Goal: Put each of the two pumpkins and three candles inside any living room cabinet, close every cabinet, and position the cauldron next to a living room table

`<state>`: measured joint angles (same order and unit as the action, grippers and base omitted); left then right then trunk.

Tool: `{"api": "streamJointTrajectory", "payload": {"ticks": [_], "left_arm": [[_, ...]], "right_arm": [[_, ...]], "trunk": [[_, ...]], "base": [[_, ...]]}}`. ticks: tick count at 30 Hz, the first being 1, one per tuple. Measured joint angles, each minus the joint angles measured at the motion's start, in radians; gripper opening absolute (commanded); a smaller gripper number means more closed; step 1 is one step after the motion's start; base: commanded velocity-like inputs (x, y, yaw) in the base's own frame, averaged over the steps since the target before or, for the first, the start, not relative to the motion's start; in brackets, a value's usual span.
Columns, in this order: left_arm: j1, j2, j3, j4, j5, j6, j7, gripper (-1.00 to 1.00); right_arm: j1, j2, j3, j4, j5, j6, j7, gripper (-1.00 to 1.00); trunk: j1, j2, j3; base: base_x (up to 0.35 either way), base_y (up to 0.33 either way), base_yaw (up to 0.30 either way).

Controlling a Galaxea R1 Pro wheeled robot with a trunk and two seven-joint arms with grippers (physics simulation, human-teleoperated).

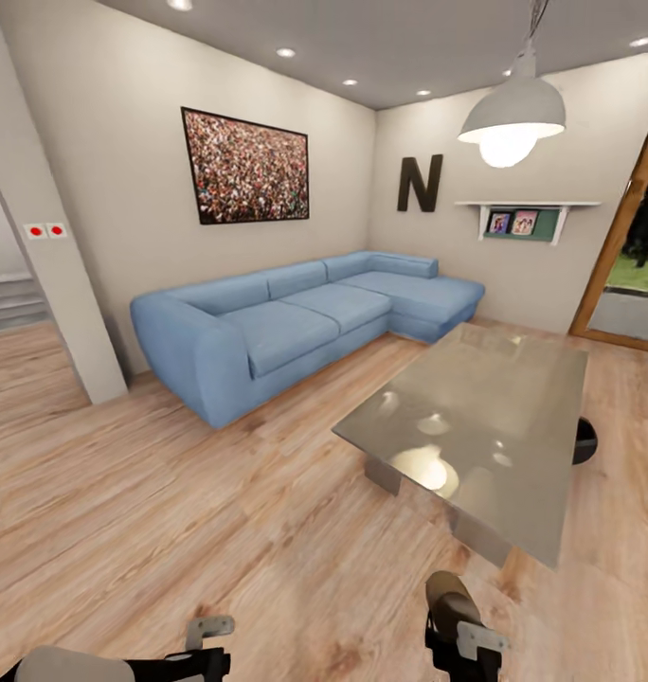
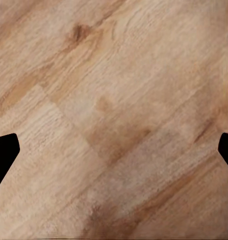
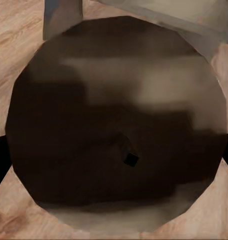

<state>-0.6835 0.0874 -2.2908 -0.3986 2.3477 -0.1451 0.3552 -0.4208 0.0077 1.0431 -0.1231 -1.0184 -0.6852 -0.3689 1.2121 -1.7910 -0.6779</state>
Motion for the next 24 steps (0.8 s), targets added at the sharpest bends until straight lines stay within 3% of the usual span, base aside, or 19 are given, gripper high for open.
{"api": "streamJointTrajectory", "payload": {"ticks": [4, 11, 14, 17, 22, 24], "left_arm": [[0.011, -0.003, 0.0, 0.0, 0.0, -0.022, 0.0, 1.0], [0.072, -0.001, 0.0, -0.004, 0.007, -0.398, -0.002, 1.0], [0.137, 0.008, -0.001, 0.003, 0.009, -0.465, -0.003, 1.0], [0.211, 0.036, -0.002, 0.016, 0.009, -0.611, -0.005, 1.0], [0.264, 0.043, -0.003, 0.018, 0.009, -0.896, -0.002, 1.0], [0.274, 0.043, -0.003, 0.018, 0.009, -0.898, -0.001, 1.0]], "right_arm": [[0.001, -0.001, 0.001, 0.027, -0.001, -0.023, 0.0, -1.0], [0.009, 0.003, 0.004, 0.056, -0.001, -0.054, 0.0, -1.0], [0.01, 0.005, 0.006, 0.056, 0.0, -0.055, 0.0, -1.0], [0.01, 0.006, 0.007, 0.056, 0.0, -0.055, 0.001, -1.0], [0.01, 0.007, 0.006, 0.056, 0.0, -0.055, 0.001, -1.0], [0.01, 0.008, 0.005, 0.056, -0.001, -0.054, 0.0, -1.0]], "trunk": [[-0.015, 0.028, 0.016], [-0.042, 0.077, 0.043], [-0.054, 0.098, 0.055], [-0.065, 0.119, 0.068], [-0.084, 0.154, 0.088], [-0.092, 0.168, 0.095]], "base": [[0.0, 0.0, -0.278], [0.0, 0.0, -0.271], [0.0, 0.0, -0.267], [0.0, 0.0, -0.264], [0.0, 0.0, -0.249], [0.0, 0.0, -0.117]]}}
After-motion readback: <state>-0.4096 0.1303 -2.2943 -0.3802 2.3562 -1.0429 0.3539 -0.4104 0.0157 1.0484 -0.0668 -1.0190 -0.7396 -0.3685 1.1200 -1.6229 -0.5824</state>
